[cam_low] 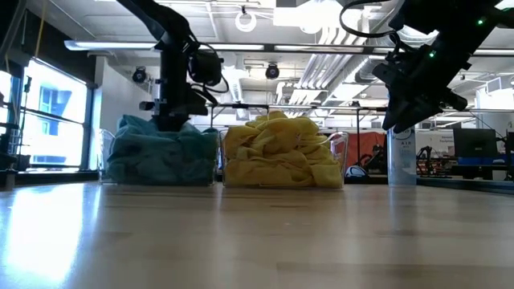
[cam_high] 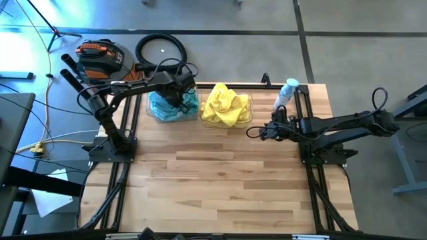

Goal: Sort microfiber towel by color & place in baskets
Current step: Put the blue towel into the left transparent bin

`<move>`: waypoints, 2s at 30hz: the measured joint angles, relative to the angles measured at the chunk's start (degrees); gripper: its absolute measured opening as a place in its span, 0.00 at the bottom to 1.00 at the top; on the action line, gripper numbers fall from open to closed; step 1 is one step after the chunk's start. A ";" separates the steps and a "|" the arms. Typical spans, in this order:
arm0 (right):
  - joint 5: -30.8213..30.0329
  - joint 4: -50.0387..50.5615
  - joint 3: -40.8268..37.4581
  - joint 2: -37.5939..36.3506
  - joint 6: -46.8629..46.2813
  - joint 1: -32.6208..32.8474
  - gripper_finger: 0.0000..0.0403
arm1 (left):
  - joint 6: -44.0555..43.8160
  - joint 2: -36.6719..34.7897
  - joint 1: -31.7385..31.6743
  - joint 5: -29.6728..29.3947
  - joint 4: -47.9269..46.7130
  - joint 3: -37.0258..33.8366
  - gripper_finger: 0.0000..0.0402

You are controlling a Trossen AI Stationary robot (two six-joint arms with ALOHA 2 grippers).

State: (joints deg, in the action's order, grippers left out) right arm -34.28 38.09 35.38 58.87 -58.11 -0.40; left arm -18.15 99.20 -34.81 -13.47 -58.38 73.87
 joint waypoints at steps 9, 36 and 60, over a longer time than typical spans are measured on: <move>0.00 0.02 0.00 0.00 0.01 0.01 0.31 | -2.82 -0.50 0.00 2.47 -0.19 0.17 0.15; 3.34 0.46 0.00 0.00 2.67 0.04 0.31 | -23.94 -26.54 -2.13 -0.81 6.80 -14.91 0.25; 4.92 -2.21 0.00 0.00 2.63 0.04 0.31 | -24.78 -27.74 -3.12 8.96 12.17 -17.77 0.25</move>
State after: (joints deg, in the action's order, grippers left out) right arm -29.36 35.88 35.38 58.87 -55.48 -0.36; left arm -42.94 71.46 -37.93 -4.52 -46.21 56.09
